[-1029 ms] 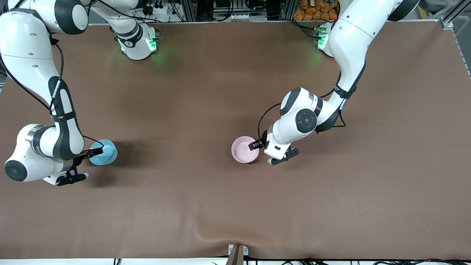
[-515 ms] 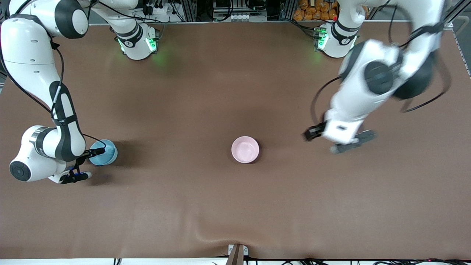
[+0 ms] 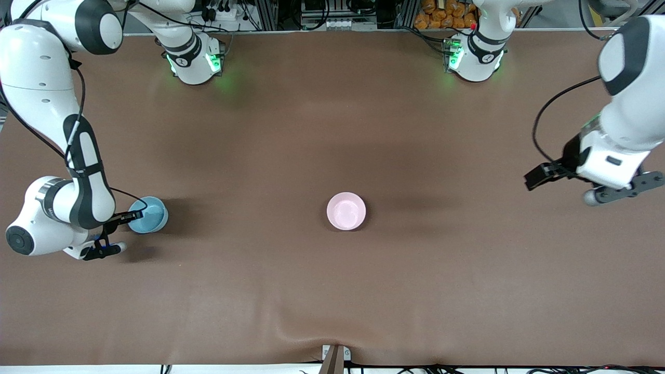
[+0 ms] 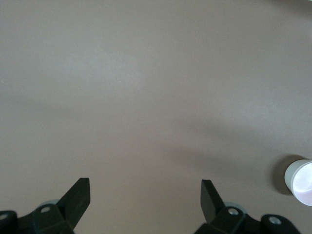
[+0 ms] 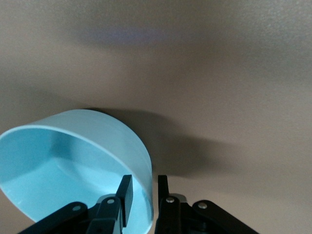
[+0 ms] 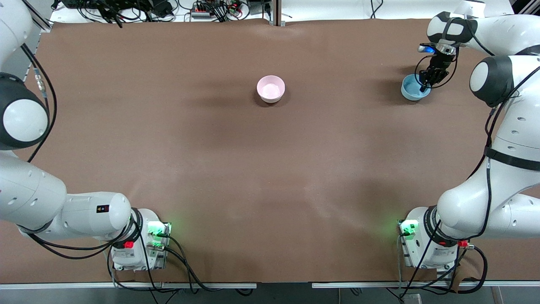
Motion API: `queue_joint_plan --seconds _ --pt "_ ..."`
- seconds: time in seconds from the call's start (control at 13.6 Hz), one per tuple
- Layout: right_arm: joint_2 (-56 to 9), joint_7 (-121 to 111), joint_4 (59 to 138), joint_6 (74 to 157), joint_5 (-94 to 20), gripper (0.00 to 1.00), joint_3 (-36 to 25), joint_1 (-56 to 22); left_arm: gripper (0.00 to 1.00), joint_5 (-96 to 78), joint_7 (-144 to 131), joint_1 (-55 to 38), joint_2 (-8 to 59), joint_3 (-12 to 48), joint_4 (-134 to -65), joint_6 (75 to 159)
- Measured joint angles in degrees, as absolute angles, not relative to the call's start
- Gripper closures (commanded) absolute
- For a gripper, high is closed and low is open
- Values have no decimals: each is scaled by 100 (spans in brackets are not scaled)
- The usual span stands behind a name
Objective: Stack pink and blue bowls on white bowl
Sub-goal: 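Lift the blue bowl with the right gripper while the left gripper withdraws, then carry the blue bowl with the right gripper over the stacked bowls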
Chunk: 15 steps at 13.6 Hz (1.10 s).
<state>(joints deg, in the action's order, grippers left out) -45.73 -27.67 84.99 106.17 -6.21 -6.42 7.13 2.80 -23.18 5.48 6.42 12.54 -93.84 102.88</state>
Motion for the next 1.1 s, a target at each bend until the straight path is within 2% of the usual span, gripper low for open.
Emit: queue_joint_plan --seconds 0.15,0.29,0.37,0.81,1.1 --pt "-4568 -2772 8488 10615 -639 74 -641 718 0 280 -2131 667 552 1254 -9384 10263" --pt "-4566 -2777 8467 10611 -644 95 -640 718 0 280 -2039 722 501 1254 -9384 10164" --pt "-4563 -2782 8460 10611 -648 100 -640 718 0 280 -2020 737 488 1257 -9384 10151" --pt "-4558 -2802 8390 10608 -664 100 -581 717 0 280 -2009 753 309 1272 -9381 9709" --pt "-4458 -2824 8111 10607 -691 100 34 694 0 280 -2009 793 254 1268 -9386 9580"
